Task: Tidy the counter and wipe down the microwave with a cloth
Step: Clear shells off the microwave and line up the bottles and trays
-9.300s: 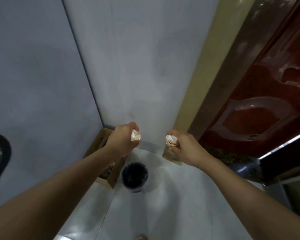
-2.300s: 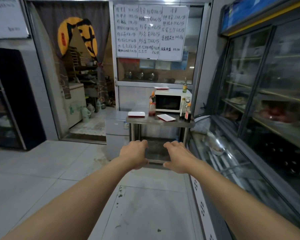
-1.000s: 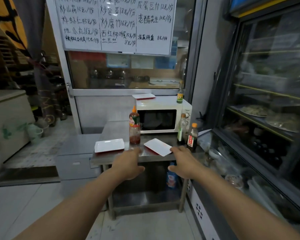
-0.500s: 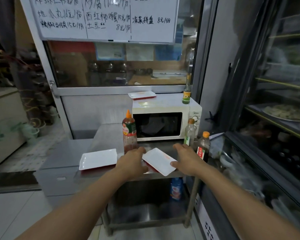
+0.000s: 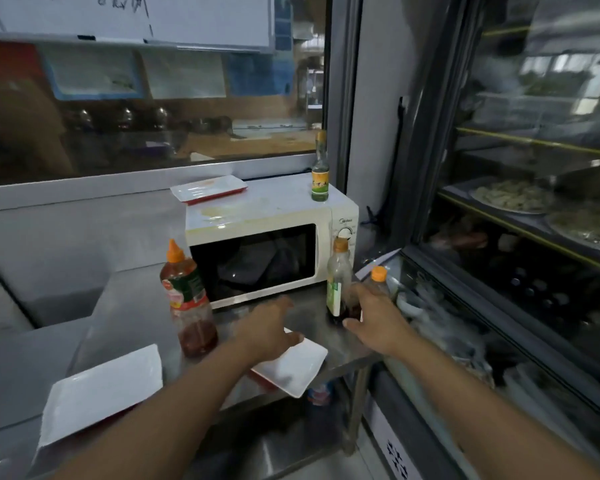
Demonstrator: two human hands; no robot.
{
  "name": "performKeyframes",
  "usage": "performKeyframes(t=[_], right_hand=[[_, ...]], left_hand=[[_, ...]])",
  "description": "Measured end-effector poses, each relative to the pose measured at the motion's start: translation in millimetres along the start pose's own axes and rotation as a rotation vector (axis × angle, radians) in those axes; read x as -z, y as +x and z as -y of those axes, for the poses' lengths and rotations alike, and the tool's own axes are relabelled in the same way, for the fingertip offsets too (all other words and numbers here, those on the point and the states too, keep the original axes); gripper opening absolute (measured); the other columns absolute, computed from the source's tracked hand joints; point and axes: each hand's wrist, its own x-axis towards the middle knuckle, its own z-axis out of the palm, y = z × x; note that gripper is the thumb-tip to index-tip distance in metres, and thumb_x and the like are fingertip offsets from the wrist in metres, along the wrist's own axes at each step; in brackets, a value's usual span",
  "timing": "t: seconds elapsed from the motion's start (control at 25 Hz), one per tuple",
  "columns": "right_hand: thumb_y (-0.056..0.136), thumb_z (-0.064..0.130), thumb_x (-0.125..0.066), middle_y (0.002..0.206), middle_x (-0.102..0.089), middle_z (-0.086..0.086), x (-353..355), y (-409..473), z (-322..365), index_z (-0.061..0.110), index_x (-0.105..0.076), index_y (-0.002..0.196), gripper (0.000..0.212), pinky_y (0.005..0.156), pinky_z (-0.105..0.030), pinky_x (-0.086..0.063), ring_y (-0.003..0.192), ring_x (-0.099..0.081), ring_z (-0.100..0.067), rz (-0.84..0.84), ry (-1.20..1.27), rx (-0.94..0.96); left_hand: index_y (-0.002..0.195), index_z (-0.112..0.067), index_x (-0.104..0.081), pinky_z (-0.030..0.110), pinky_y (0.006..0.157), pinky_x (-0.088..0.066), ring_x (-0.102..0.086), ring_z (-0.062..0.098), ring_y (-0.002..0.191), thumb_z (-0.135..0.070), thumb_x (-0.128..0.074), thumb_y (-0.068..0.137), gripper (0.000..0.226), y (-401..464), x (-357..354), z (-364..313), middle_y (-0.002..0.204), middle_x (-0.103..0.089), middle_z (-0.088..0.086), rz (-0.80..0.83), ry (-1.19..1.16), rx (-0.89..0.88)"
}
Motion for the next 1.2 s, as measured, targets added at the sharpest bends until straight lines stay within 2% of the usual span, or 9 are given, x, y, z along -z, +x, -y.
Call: performKeyframes(t=[0.12, 0.28, 0.48, 0.64, 0.84, 0.96, 1.04, 1.16, 1.2], right_hand=[[0.081, 0.02, -0.066, 0.12, -0.052, -0.014, -0.7, 21.3, -18.7, 0.009, -0.048, 0.119, 0.043, 0.084, -0.031, -0.041, 0.112, -0.051, -0.032, -0.093, 0.004, -0.126], [0.08, 0.018, -0.066, 0.122, -0.055, -0.014, -12.6, 44.9, -44.8, 0.008, -0.045, 0.13, 0.055, 0.093, -0.034, -0.042, 0.115, -0.051, -0.03, -0.153, 0.032, -0.278], [0.078, 0.017, -0.07, 0.126, -0.052, -0.015, -33.3, 58.7, -78.6, 0.004, -0.048, 0.125, 0.053, 0.098, -0.034, -0.039, 0.119, -0.046, -0.03, -0.182, 0.085, -0.445], [0.076, 0.023, -0.073, 0.132, -0.049, -0.01, -48.8, 75.4, -106.0, 0.011, -0.042, 0.133, 0.066, 0.099, -0.03, -0.036, 0.123, -0.044, -0.028, -0.16, 0.158, -0.478], [0.067, 0.016, -0.082, 0.13, -0.051, -0.005, -65.9, 97.3, -129.2, 0.016, -0.038, 0.133, 0.08, 0.098, -0.032, -0.038, 0.12, -0.047, -0.025, -0.189, 0.248, -0.485], [0.063, 0.014, -0.085, 0.118, -0.057, 0.002, -73.6, 102.8, -138.8, 0.019, -0.041, 0.13, 0.08, 0.089, -0.027, -0.04, 0.109, -0.052, -0.017, -0.233, 0.311, -0.51], [0.063, 0.014, -0.084, 0.103, -0.058, 0.007, -78.0, 104.2, -142.6, 0.019, -0.046, 0.123, 0.071, 0.08, -0.022, -0.037, 0.097, -0.055, -0.014, -0.243, 0.296, -0.512], [0.064, 0.014, -0.083, 0.09, -0.058, 0.013, -81.2, 106.8, -147.0, 0.019, -0.051, 0.112, 0.059, 0.068, -0.017, -0.037, 0.084, -0.054, -0.009, -0.253, 0.293, -0.495], [0.064, 0.015, -0.083, 0.088, -0.058, 0.014, -81.1, 107.6, -147.1, 0.019, -0.051, 0.11, 0.057, 0.063, -0.011, -0.036, 0.08, -0.053, -0.007, -0.256, 0.293, -0.488]], left_hand=[[0.131, -0.02, -0.042, 0.032, 0.096, -0.043, -0.05, 0.023, 0.122, -0.039, -0.067, 0.08, 0.06, 49.4, -7.0, 2.0, 0.132, -0.054, 0.003, 0.043, -0.012, -0.094], [0.122, -0.02, -0.043, 0.036, 0.09, -0.047, -0.057, 0.023, 0.108, -0.038, -0.069, 0.077, 0.054, 106.6, -24.3, 7.7, 0.122, -0.057, 0.004, 0.161, -0.028, -0.176], [0.128, -0.017, -0.043, 0.027, 0.093, -0.041, -0.051, 0.021, 0.118, -0.034, -0.074, 0.074, 0.064, 156.0, -49.4, 13.8, 0.128, -0.053, 0.004, 0.204, -0.121, -0.225], [0.134, -0.016, -0.04, 0.031, 0.103, -0.039, -0.047, 0.019, 0.124, -0.033, -0.075, 0.073, 0.072, 185.3, -71.9, 24.5, 0.135, -0.05, 0.003, 0.186, -0.141, -0.212], [0.141, -0.013, -0.032, 0.031, 0.106, -0.034, -0.043, 0.023, 0.13, -0.029, -0.073, 0.077, 0.077, 217.8, -95.9, 31.6, 0.141, -0.046, 0.007, 0.224, -0.109, -0.154], [0.14, -0.014, -0.032, 0.031, 0.101, -0.037, -0.044, 0.023, 0.128, -0.025, -0.073, 0.075, 0.078, 232.6, -105.9, 29.1, 0.139, -0.047, 0.007, 0.221, -0.142, -0.126], [0.136, -0.016, -0.034, 0.029, 0.093, -0.041, -0.049, 0.023, 0.122, -0.025, -0.076, 0.071, 0.078, 239.5, -110.5, 27.3, 0.133, -0.052, 0.006, 0.195, -0.198, -0.122], [0.13, -0.024, -0.037, 0.027, 0.084, -0.043, -0.054, 0.016, 0.108, -0.031, -0.082, 0.062, 0.082, 249.8, -116.1, 24.6, 0.117, -0.056, -0.006, 0.196, -0.283, -0.094], [0.127, -0.026, -0.038, 0.027, 0.083, -0.043, -0.054, 0.013, 0.105, -0.033, -0.084, 0.059, 0.083, 252.6, -117.4, 23.7, 0.112, -0.054, -0.011, 0.206, -0.3, -0.089]])
